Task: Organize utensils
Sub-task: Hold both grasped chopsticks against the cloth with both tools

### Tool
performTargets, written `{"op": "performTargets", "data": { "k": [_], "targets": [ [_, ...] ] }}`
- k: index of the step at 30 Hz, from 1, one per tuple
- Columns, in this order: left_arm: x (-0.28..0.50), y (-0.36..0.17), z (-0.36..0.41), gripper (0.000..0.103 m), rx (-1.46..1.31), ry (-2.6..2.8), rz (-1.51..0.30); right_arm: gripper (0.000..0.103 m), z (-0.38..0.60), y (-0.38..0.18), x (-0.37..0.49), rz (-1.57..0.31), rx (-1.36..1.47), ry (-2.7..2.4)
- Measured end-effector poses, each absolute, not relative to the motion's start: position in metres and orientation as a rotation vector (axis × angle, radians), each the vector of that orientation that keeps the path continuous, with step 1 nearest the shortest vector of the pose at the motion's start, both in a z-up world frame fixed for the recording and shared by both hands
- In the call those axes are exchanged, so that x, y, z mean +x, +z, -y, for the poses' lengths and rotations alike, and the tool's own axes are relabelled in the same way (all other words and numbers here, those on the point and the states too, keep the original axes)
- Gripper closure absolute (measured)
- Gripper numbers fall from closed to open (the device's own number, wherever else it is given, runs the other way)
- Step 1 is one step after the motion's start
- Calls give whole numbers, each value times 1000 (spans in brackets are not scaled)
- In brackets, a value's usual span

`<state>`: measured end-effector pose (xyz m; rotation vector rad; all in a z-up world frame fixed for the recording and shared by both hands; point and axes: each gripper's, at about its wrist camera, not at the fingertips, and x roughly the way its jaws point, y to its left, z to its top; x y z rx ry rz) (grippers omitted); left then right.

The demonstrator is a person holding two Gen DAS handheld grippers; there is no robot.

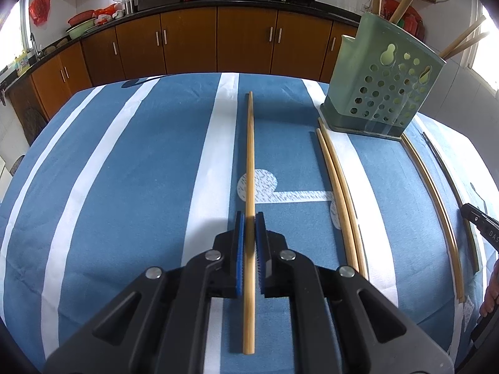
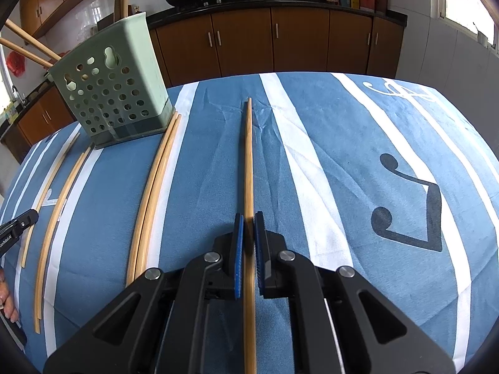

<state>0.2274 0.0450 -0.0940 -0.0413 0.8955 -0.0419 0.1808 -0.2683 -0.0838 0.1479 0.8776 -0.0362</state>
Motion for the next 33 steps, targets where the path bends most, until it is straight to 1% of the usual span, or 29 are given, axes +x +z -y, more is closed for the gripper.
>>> {"op": "performTargets", "data": {
  "k": [6,12,18,33],
  "targets": [
    [228,-94,-48,93,-67,-54,-895,95,268,-84,181,-879,150,-36],
    [228,-94,-48,93,-65,-52,-896,94,259,-83,182,-882,93,-62],
    [228,-94,-44,93,-40,-40,-896,94,267,-84,182,-880,149,-34],
    [227,-94,-52,93,-104,-57,-894,94,265,-84,182,-882,128,-44]
  ]
}}
